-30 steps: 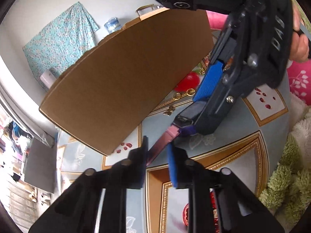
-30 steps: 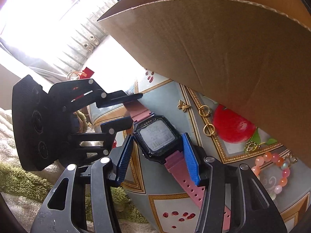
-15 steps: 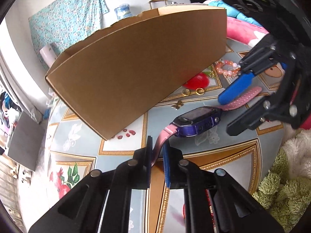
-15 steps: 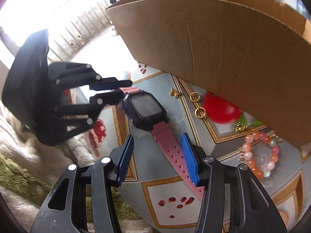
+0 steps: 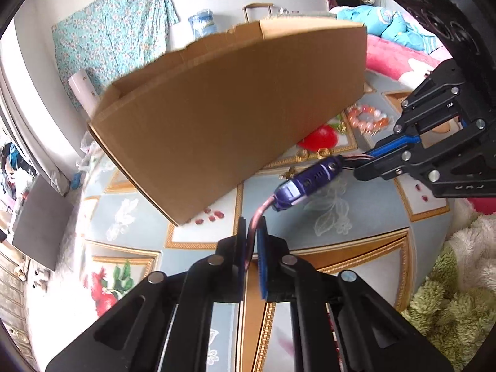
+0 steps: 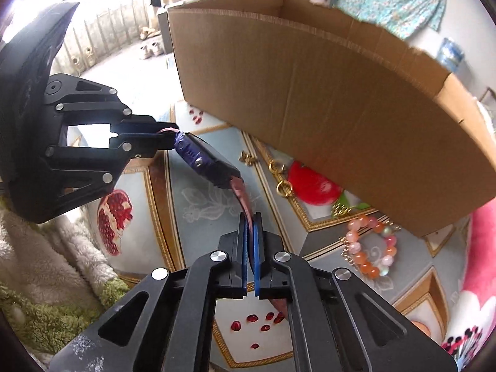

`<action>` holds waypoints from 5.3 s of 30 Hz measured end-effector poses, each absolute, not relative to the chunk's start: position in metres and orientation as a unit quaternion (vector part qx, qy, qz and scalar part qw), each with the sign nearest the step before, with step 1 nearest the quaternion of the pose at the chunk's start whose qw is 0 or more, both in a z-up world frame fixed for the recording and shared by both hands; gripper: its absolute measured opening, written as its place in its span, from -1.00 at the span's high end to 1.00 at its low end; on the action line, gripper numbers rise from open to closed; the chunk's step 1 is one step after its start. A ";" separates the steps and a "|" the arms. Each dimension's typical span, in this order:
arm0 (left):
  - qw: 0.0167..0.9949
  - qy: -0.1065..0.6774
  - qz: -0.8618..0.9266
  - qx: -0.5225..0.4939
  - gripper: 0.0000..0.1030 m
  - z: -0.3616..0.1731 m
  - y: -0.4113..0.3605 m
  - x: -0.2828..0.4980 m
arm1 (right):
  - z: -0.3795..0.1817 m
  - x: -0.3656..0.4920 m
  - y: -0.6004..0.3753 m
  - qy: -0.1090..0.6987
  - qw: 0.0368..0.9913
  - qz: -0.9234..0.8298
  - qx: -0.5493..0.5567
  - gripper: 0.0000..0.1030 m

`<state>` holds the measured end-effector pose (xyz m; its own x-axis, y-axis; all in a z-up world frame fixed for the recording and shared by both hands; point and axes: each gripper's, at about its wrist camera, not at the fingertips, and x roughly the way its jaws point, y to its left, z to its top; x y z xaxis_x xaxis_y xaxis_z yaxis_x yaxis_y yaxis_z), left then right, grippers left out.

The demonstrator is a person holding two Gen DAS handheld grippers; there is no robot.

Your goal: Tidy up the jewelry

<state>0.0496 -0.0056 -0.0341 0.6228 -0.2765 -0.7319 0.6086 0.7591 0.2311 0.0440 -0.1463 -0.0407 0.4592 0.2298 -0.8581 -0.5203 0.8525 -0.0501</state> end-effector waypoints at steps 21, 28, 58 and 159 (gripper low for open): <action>0.916 0.225 -0.276 0.184 0.93 0.129 -0.011 0.095 | 0.112 0.081 -0.188 0.310 0.910 0.216 -0.170 0.98; 0.841 0.422 -0.312 0.130 0.93 0.104 -0.050 0.237 | 0.087 0.214 -0.214 0.480 0.839 0.233 -0.106 0.98; 0.712 0.634 -0.302 -0.011 -0.19 0.020 -0.064 0.325 | 0.033 0.295 -0.234 0.594 0.763 0.155 -0.201 0.46; 0.868 0.388 -0.250 0.182 -0.91 -0.040 -0.031 0.046 | -0.032 0.081 -0.262 0.519 0.853 0.039 0.042 0.86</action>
<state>0.0461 -0.0305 -0.0397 0.5732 -0.2931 -0.7652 0.5761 0.8082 0.1220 0.0813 -0.2625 -0.0325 0.4580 0.1100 -0.8821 -0.0235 0.9935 0.1117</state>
